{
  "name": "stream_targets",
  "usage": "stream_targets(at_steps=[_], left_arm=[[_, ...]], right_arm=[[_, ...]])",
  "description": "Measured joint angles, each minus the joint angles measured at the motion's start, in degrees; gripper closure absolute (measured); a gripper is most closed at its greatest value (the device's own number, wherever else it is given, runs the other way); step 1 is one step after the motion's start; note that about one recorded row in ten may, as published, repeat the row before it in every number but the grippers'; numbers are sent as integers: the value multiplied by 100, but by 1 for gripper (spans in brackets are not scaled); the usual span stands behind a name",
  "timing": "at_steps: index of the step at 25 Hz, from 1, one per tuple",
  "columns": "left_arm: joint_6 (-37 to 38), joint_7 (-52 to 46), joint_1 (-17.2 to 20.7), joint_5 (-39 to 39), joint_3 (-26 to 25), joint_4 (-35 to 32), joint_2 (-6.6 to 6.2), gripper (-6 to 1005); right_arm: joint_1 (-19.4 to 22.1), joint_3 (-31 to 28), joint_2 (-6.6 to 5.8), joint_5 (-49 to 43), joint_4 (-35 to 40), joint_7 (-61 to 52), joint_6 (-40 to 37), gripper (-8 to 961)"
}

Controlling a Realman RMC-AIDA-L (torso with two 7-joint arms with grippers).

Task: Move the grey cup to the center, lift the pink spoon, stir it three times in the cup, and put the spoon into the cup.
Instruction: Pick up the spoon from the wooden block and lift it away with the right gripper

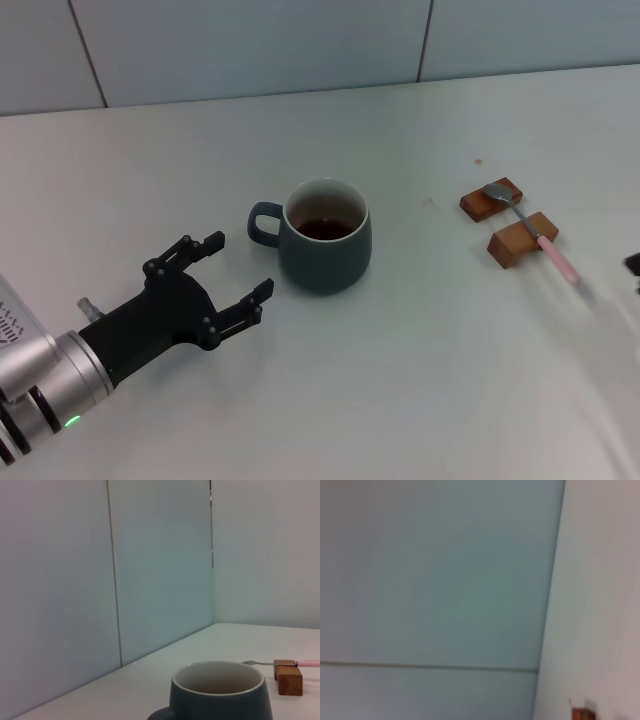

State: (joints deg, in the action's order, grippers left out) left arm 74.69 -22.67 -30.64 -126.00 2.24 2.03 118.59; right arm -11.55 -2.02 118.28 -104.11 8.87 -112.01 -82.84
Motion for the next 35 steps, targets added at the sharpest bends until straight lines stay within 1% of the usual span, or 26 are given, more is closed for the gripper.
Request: stream_targets(at_steps=[4,11,14,24,35], left_arm=[[1,0,-10,-3,-1,0,4,164],[-10,0,-62,-8,16,-6,7,164],[-8,0,-68,-11,20,-9,6,164],[17,8,-134,-12,22,-3,6,164],[31,44,-150,-37,22,7,6,163]], right_arm=[[-164,21,32,-253,-3,-119,243,117],[-205,81,42,-287,-8,-159,348,116],[-223,261,45,-294,-8,-202,473,116],[-269,292,58,-303,-8,-221,530,117],[-418,298,65,-444,-69,-205,589,117]])
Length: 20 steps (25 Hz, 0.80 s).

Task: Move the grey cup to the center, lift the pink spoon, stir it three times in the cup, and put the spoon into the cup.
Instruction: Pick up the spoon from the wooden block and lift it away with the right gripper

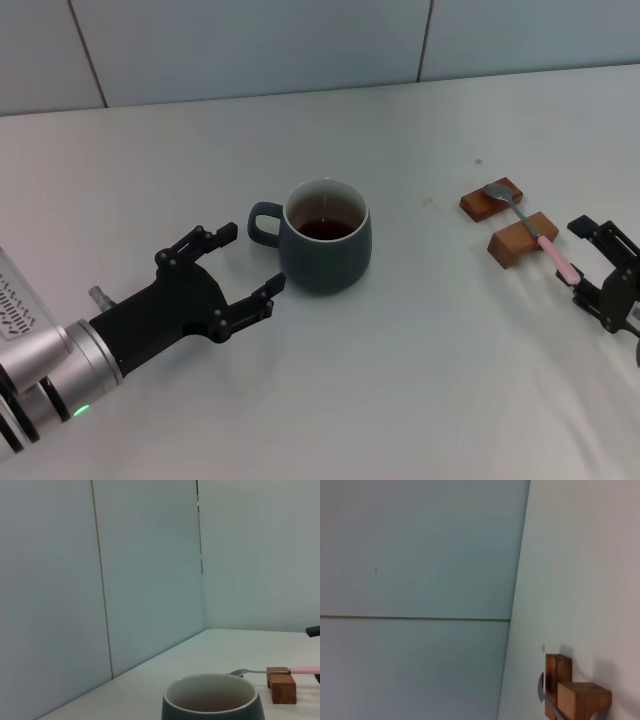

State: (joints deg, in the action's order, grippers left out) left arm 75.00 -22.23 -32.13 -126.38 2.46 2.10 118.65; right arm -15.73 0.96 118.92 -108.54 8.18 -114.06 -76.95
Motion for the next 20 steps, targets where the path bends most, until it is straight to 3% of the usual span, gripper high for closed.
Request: stream_targets(at_steps=[17,20], left_arm=[[7,53,-20,-8,0,40,0,163],[7,53,-21,-11,0,46,0,163]], right_arm=[[-56,133,-13,-64,-74,-128,240,140],[-35,129,-13,-62,-76,-131,244,264]])
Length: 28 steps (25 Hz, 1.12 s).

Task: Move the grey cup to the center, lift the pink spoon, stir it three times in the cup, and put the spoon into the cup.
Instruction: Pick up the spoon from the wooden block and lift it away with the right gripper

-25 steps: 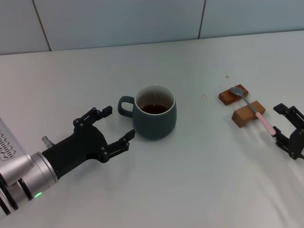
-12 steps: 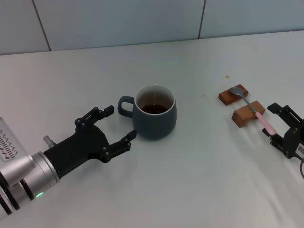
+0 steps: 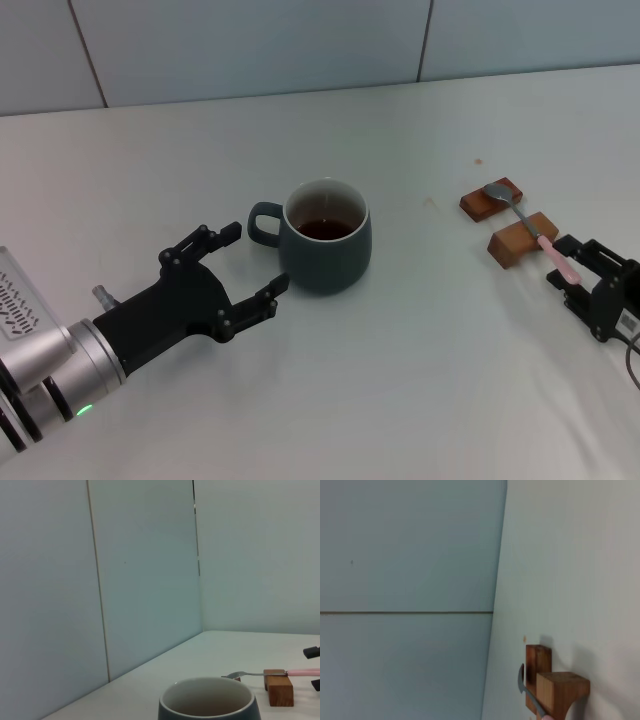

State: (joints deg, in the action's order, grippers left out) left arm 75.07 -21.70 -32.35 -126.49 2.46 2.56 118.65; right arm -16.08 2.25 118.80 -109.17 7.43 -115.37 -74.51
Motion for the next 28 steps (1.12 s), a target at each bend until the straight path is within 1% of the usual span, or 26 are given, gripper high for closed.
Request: stream_targets(at_steps=[2,7,14,19,24,28], left_arm=[[0,0,0,-2,0,0,0,163],[-1,8,0,-6,3,-1,0,163],[-1,80,0,-7,9,25,0,164],[-1,128,0,-7,9,26,0,164],[-1,163,-4,-7,9,25,0,164],[0,187,-6,-7,9,31,1,164]], right_arm=[[5,-7,3,4,-1,-1,0,346],[24,-46,9,12,-5,-1,-4,588],[22,-32,11,13,-5,-1,45,602],[-36,109,2,-18,29,15,105,763],[21,167,3,-11,157,132,-102,792],[115,91,12,21,201,443,-364,812]])
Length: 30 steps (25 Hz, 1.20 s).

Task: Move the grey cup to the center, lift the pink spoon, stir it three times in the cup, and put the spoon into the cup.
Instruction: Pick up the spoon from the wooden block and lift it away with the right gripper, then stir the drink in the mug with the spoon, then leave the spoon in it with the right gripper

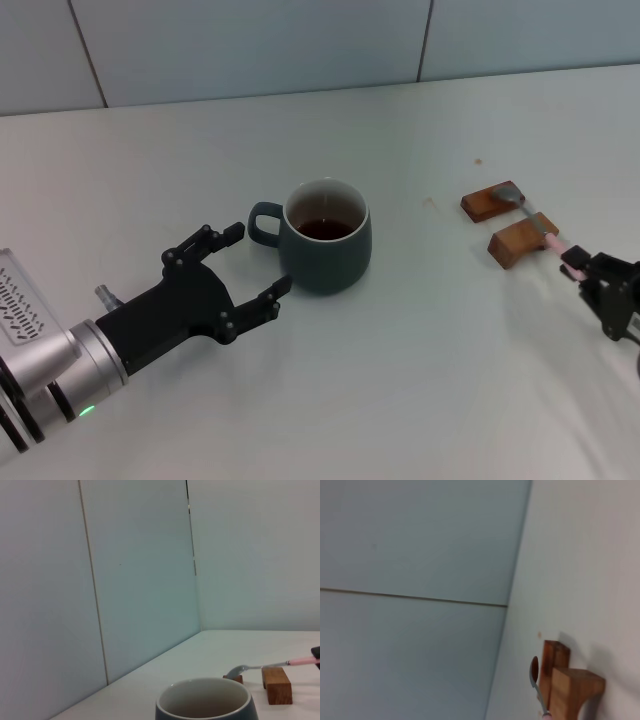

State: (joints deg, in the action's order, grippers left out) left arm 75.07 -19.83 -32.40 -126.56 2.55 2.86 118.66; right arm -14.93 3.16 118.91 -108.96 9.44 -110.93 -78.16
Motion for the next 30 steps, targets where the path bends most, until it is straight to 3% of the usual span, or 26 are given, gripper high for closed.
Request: stream_targets(at_steps=[5,8,9,10,13,14,15,16,18,19,20,21,23,24,25,29,30], left_arm=[[1,3,-12,0,0,22,6,164],[3,5,-19,1,0,68,8,164],[5,5,-20,0,0,78,8,164],[5,5,-20,0,0,78,8,164],[7,6,-30,1,0,80,9,164],[6,6,-33,1,0,80,8,164],[6,4,-36,1,0,77,8,164],[6,-3,-37,1,0,73,7,164],[7,-28,-37,1,0,58,-3,164],[1,-46,-41,-17,0,53,-8,164],[1,-46,-41,-17,0,53,-8,164],[-21,-70,-46,-74,0,34,-9,164],[-36,-93,-52,-106,0,26,-9,164],[-95,-183,-68,-148,0,10,-10,164],[-95,-183,-68,-148,0,10,-10,164],[-213,-411,-138,-162,113,-42,-18,164],[-213,-411,-138,-162,113,-42,-18,164]], right_arm=[[75,-178,7,23,425,268,-533,823],[40,16,9,-50,1145,306,-937,828],[6,274,9,-126,1769,280,-1159,829],[6,274,9,-126,1769,280,-1159,829],[-10,613,17,-165,2819,241,-1580,829],[9,822,40,-181,3667,206,-1893,829],[9,822,40,-181,3667,206,-1893,829],[39,1079,54,-191,4495,74,-2179,829],[64,1250,60,-197,4940,-68,-2311,829],[107,1602,63,-201,5797,-383,-2499,829],[107,1602,63,-201,5797,-383,-2499,829],[125,1973,64,-206,6702,-727,-2691,829],[126,2140,63,-232,7115,-912,-2788,829],[107,2473,55,-372,7941,-1235,-2912,829],[107,2473,55,-372,7941,-1235,-2912,829],[-165,3230,21,-879,9423,-1893,-3219,829],[-165,3230,21,-879,9423,-1893,-3219,829]])
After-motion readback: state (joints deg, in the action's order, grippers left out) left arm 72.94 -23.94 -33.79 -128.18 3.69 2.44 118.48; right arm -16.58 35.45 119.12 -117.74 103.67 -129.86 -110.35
